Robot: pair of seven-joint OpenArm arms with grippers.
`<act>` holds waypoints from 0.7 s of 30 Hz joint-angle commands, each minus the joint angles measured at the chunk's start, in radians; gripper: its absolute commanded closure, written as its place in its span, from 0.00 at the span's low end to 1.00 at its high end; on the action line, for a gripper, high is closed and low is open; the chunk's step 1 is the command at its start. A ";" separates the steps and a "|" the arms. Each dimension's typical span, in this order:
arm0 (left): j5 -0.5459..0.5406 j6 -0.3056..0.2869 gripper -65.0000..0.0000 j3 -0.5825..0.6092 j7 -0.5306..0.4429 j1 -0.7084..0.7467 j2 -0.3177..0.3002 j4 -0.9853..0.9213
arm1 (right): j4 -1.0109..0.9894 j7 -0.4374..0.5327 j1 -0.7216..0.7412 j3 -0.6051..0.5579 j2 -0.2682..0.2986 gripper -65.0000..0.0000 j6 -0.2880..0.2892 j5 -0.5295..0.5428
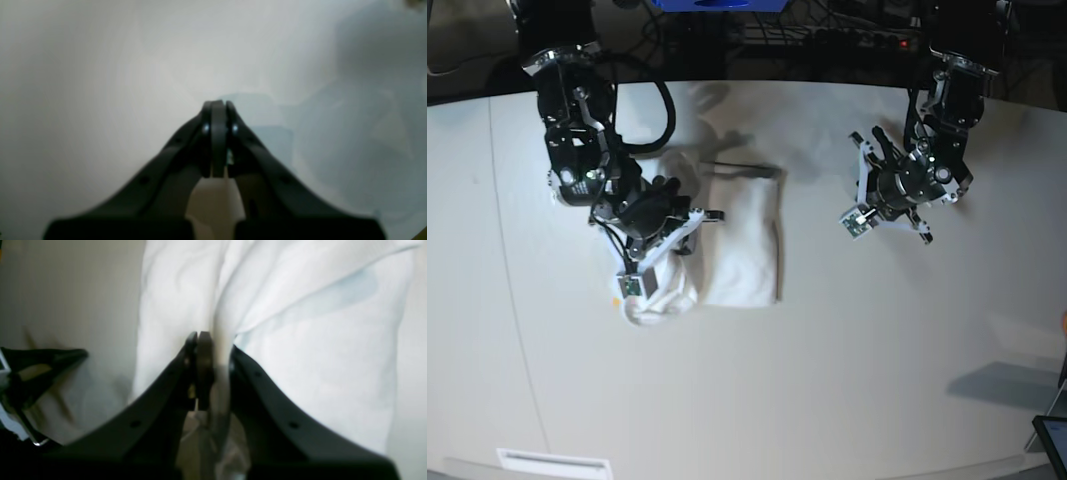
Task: Fold the T-shirt properly
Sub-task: 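Fold the shirt again toward the right gripper with the left gripper, then press the right gripper down on the folded bundle and flatten it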
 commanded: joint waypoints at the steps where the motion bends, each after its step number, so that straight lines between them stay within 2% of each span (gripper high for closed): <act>1: 0.010 -0.001 1.00 -0.008 0.024 0.005 -0.027 0.010 | 0.015 0.021 0.021 -0.015 -0.006 0.99 0.003 -0.008; 7: 0.010 -0.001 1.00 -0.008 0.024 0.030 -0.063 0.010 | 0.013 0.021 0.027 -0.066 -0.058 0.99 0.003 -0.139; 17: 0.010 -0.001 1.00 -0.010 0.024 0.056 -0.079 0.012 | 0.000 0.021 0.056 -0.198 -0.066 0.99 0.003 -0.297; 21: 0.010 -0.001 1.00 -0.010 0.024 0.054 -0.076 0.012 | -0.051 0.021 0.073 -0.262 -0.072 0.99 -0.080 -0.335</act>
